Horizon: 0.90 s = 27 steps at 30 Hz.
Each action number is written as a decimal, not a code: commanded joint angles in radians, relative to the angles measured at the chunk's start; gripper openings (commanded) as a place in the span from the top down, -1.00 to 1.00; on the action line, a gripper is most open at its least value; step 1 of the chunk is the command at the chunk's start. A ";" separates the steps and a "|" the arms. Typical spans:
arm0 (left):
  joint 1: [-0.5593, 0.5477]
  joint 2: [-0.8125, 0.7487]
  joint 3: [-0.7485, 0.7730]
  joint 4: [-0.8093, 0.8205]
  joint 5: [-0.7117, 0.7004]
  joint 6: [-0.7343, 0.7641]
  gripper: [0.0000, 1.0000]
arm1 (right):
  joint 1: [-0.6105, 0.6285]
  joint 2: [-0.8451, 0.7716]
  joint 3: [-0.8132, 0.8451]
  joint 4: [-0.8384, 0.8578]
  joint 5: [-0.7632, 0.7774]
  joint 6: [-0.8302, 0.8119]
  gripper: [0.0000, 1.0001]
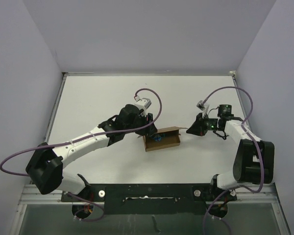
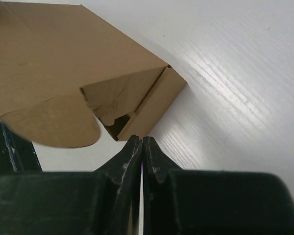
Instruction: Fold the paper box
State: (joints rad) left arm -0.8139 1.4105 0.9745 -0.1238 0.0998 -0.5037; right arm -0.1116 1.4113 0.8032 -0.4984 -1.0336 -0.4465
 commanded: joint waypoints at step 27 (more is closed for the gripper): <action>0.005 0.019 -0.073 0.096 0.064 -0.063 0.14 | 0.122 0.219 0.066 -0.025 -0.096 0.321 1.00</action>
State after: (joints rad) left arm -0.8104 1.4105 0.9115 -0.1032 0.1432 -0.5476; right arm 0.0082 1.6505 0.8185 -0.4423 -1.1034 -0.0742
